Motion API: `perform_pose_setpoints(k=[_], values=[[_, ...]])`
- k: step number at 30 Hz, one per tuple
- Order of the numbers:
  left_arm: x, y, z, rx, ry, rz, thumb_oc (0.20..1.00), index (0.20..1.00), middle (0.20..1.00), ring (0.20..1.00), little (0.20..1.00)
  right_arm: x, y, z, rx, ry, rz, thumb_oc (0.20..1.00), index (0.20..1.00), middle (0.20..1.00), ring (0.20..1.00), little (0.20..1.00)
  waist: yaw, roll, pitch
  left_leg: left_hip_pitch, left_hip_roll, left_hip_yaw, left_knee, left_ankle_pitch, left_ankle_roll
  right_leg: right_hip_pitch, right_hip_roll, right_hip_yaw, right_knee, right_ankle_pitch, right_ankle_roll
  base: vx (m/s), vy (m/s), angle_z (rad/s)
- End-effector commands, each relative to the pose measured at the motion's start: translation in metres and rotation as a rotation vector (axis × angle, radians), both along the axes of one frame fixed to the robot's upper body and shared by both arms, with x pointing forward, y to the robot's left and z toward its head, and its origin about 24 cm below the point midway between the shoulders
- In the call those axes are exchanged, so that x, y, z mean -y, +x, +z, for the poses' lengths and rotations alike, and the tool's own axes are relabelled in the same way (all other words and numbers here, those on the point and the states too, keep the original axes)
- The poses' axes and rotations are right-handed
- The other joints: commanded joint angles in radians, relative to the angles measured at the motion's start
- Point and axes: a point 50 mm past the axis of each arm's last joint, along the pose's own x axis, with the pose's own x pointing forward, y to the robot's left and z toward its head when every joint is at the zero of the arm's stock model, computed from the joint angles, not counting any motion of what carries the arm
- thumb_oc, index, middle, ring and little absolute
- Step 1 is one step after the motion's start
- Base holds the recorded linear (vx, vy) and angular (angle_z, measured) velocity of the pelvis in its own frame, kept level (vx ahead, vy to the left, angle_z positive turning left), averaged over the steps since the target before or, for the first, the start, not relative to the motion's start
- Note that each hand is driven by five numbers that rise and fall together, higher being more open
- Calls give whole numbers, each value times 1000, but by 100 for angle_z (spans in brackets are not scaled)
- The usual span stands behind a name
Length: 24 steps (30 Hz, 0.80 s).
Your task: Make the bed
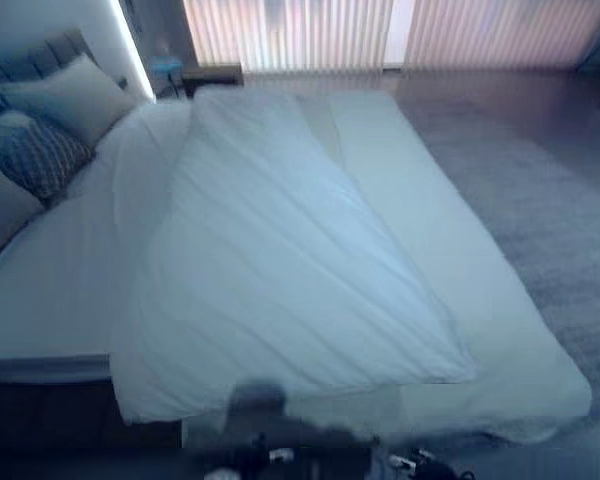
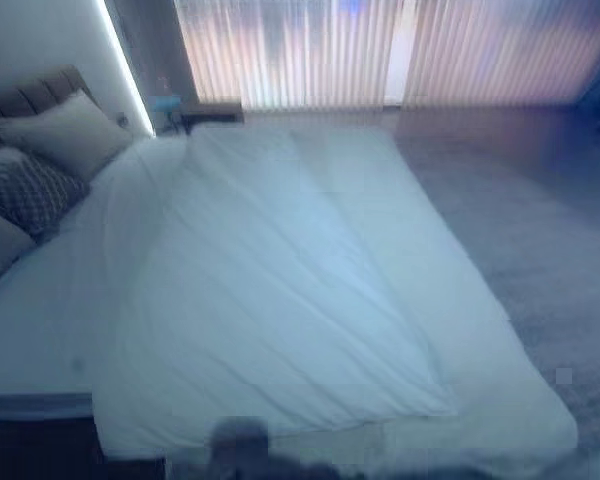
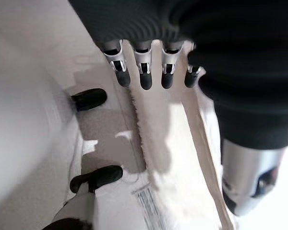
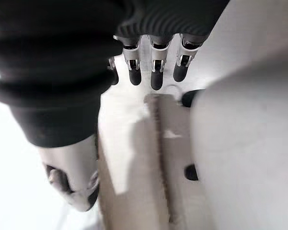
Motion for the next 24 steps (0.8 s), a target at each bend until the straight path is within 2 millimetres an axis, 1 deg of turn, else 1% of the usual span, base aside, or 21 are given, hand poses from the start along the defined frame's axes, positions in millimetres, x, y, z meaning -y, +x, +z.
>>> perform_pose_setpoints(k=[1, 3, 4, 5, 6, 7, 8, 9, 11, 12, 15, 16, 17, 18, 19, 21, 22, 23, 24], values=[[7, 42, 24, 170, -61, 147, 1000, 1000, 1000, 1000, 1000, -11, 31, 15, 155, 52, -44, 1000, 1000, 1000, 1000, 1000, -19, -59, 53, -65, -53, -3, -20, 3, 38, -130, 6, 36, 7, 54, 51, -160, -36, -3], [11, 62, 39, 248, -109, 201, 1000, 1000, 1000, 1000, 1000, -13, 44, 22, 207, 69, -55, 1000, 1000, 1000, 1000, 1000, -22, -68, 90, -146, -66, -20, 64, -11, 38, -186, 4, 27, 45, 53, 53, -144, -37, 3], [11, 62, 39, 248, -109, 201, 1000, 1000, 1000, 1000, 1000, -13, 44, 22, 207, 69, -55, 1000, 1000, 1000, 1000, 1000, -22, -68, 89, -146, -66, -20, 64, -11, 38, -186, 4, 27, 46, 53, 53, -116, -18, 2], [13, 71, 45, 278, -141, 231, 1000, 1000, 1000, 1000, 1000, -14, 52, 27, 238, 72, -60, 1000, 1000, 1000, 1000, 1000, -29, -70, 107, -176, -68, -18, 87, -16, 37, -217, 6, 23, 74, 50, 54, -127, -29, 6], [14, 84, 57, 330, -194, 279, 1000, 1000, 1000, 1000, 1000, -17, 64, 34, 286, 93, -78, 1000, 1000, 1000, 1000, 1000, -38, -74, 126, -247, -67, -16, 160, -29, 33, -274, 7, 11, 134, 27, 54, -150, -44, 5], [14, 89, 60, 343, -215, 305, 1000, 1000, 1000, 1000, 1000, -18, 67, 36, 300, 103, -86, 1000, 1000, 1000, 1000, 1000, -41, -76, 132, -279, -66, -16, 196, -39, 31, -304, 6, 5, 169, 18, 54, -98, -41, 13], [14, 89, 60, 344, -215, 305, 1000, 1000, 1000, 1000, 1000, -18, 67, 36, 301, 103, -86, 1000, 1000, 1000, 1000, 1000, -42, -75, 129, -284, -65, -17, 200, -40, 31, -308, 6, 4, 171, 17, 54, -93, -30, 33], [15, 98, 69, 383, -261, 366, 1000, 1000, 1000, 1000, 1000, -21, 77, 43, 339, 120, -94, 1000, 1000, 1000, 1000, 1000, -45, -80, 139, -356, -54, -15, 276, -64, 27, -376, 0, -1, 235, 2, 54, -82, -14, 32], [15, 105, 76, 414, -308, 416, 1000, 1000, 1000, 1000, 1000, -23, 83, 47, 365, 128, -97, 1000, 1000, 1000, 1000, 1000, -46, -79, 139, -410, -44, -15, 337, -89, 23, -432, -5, -7, 290, -12, 57, -86, 6, 11], [16, 110, 82, 445, -350, 460, 1000, 1000, 1000, 1000, 1000, -25, 90, 52, 394, 143, -105, 1000, 1000, 1000, 1000, 1000, -44, -78, 140, -444, -39, -16, 372, -104, 24, -470, -6, -6, 323, -19, 60, -85, 19, -3], [14, 120, 95, 510, -432, 542, 1000, 1000, 1000, 1000, 1000, -31, 101, 63, 456, 169, -110, 1000, 1000, 1000, 1000, 1000, -40, -82, 152, -512, -24, -14, 450, -130, 19, -526, -5, -10, 370, -31, 57, -64, 8, -12], [14, 120, 95, 510, -432, 542, 1000, 1000, 1000, 1000, 1000, -31, 101, 63, 456, 169, -110, 1000, 1000, 1000, 1000, 1000, -41, -81, 150, -517, -23, -15, 454, -132, 19, -530, -4, -11, 372, -32, 57, -55, 6, -15], [11, 126, 103, 550, -497, 603, 1000, 1000, 1000, 1000, 1000, -35, 108, 70, 494, 191, -113, 1000, 1000, 1000, 1000, 1000, -38, -82, 159, -553, -19, -22, 496, -147, 21, -566, -5, -11, 404, -41, 55, -35, 10, -4], [11, 126, 103, 550, -497, 603, 1000, 1000, 1000, 1000, 1000, -35, 108, 70, 494, 191, -113, 1000, 1000, 1000, 1000, 1000, -38, -81, 157, -558, -18, -23, 501, -149, 21, -570, -4, -11, 407, -42, 55, -45, 19, -4], [12, 131, 111, 576, -605, 713, 1000, 1000, 1000, 1000, 1000, -39, 113, 75, 517, 200, -103, 1000, 1000, 1000, 1000, 1000, -36, -81, 166, -583, -14, -27, 530, -162, 23, -590, -4, -16, 429, -51, 56, -23, 16, -5], [12, 136, 118, 603, -654, 743, 1000, 1000, 1000, 1000, 1000, -42, 117, 81, 545, 209, -98, 1000, 1000, 1000, 1000, 1000, -41, -80, 166, -608, -12, -28, 544, -162, 25, -614, -5, -16, 441, -56, 53, -14, 12, -3], [12, 136, 118, 603, -655, 743, 1000, 1000, 1000, 1000, 1000, -42, 117, 81, 546, 208, -98, 1000, 1000, 1000, 1000, 1000, -42, -79, 166, -610, -12, -28, 546, -163, 25, -616, -5, -16, 443, -57, 53, -9, 35, -1], [10, 140, 123, 618, -700, 799, 1000, 1000, 1000, 1000, 1000, -43, 119, 83, 559, 213, -97, 1000, 1000, 1000, 1000, 1000, -44, -79, 172, -623, -11, -27, 561, -168, 26, -629, -7, -15, 458, -61, 52, 0, 0, 0], [10, 140, 123, 618, -700, 800, 1000, 1000, 1000, 1000, 1000, -43, 119, 83, 559, 213, -97, 1000, 1000, 1000, 1000, 1000, -45, -79, 171, -625, -11, -27, 563, -168, 26, -631, -7, -15, 460, -61, 52, -3, 49, -1]])
